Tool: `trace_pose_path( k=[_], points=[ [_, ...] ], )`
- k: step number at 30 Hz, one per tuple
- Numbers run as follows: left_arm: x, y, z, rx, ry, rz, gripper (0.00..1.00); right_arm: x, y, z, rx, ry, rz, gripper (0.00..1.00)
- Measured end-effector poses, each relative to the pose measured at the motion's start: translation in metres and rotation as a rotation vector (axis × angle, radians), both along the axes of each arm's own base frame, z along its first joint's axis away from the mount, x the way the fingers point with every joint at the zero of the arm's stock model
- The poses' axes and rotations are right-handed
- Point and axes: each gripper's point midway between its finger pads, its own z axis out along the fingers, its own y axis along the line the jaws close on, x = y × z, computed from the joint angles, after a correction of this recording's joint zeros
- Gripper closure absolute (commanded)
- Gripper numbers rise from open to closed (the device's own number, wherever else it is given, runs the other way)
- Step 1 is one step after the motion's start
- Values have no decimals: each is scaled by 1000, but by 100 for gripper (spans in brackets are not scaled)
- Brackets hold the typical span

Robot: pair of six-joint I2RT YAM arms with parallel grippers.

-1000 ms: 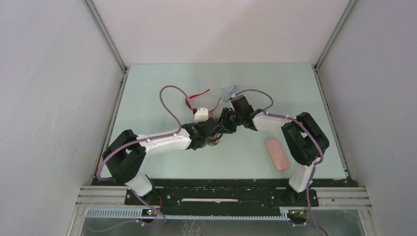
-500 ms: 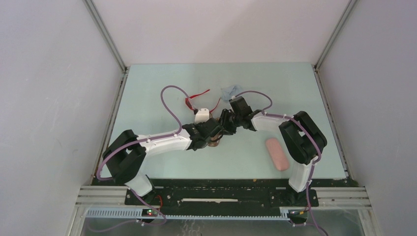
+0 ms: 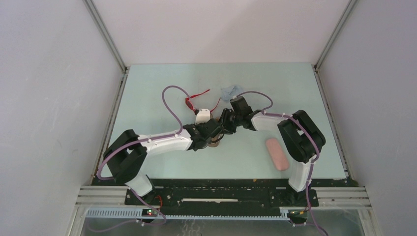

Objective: Organize the sunglasses
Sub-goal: Place the sunglasses in the sunglasses case.

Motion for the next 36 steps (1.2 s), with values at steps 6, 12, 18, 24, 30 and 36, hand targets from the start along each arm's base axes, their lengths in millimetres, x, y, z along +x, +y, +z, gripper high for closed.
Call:
trace_pose_path(
  k=[6,12,18,24,30,36],
  points=[
    [0,0,-2,9,4,0,100,0,2,-2,-14,4,-26,42],
    [-1,0,-3,9,4,0,100,1,8,2,-12,-5,-34,38],
    [-1,0,-3,10,5,-1,100,0,7,5,-20,-4,-44,43],
    [-1,0,-4,12,6,-1,100,-2,2,2,-43,12,-62,53],
    [-2,1,-4,14,8,-1,100,-5,-2,1,-52,30,-83,59],
    [-3,2,-5,20,13,1,100,-11,-7,8,-36,52,-141,60]
  ],
)
